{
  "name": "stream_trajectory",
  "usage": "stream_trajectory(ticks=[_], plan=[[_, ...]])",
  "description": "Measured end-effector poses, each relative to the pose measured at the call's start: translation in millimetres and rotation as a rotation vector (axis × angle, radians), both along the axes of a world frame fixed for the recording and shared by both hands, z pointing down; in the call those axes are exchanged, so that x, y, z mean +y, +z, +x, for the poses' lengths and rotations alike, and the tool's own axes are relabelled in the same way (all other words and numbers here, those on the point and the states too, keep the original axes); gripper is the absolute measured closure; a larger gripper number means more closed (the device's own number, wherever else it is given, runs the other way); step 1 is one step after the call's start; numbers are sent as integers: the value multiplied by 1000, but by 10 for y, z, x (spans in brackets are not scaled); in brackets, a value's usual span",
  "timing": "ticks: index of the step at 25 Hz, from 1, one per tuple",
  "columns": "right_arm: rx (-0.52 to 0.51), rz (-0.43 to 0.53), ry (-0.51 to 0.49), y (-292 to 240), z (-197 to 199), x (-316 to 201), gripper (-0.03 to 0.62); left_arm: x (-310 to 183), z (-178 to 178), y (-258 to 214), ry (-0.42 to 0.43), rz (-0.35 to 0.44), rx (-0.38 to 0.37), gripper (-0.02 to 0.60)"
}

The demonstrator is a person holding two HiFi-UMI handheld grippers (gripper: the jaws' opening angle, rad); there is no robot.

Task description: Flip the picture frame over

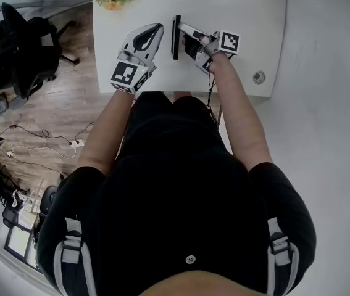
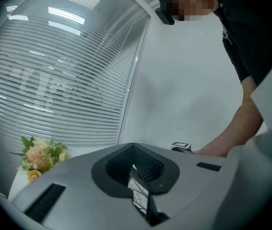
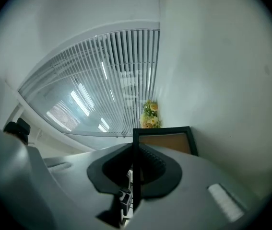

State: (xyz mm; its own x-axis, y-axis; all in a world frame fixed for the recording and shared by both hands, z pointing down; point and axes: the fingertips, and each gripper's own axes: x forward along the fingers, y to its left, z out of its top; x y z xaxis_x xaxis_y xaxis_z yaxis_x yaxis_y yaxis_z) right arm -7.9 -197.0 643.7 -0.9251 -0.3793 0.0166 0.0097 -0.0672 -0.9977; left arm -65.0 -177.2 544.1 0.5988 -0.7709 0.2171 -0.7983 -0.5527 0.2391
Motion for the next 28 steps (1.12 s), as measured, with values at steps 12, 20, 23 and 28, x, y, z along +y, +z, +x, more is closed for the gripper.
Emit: stream_trajectory(ticks=[12, 20, 23, 28], plan=[[-55, 1, 2, 77, 113, 6, 540, 49, -17, 56, 2, -7, -2, 577], [70, 63, 26, 54, 375, -2, 533, 87, 104, -90, 14, 8, -12, 577], [117, 64, 45, 74, 469, -19, 533, 97, 116, -124, 19, 10, -15, 577], [170, 74, 58, 110, 631, -15, 531, 116, 154, -209, 22, 21, -25, 577]])
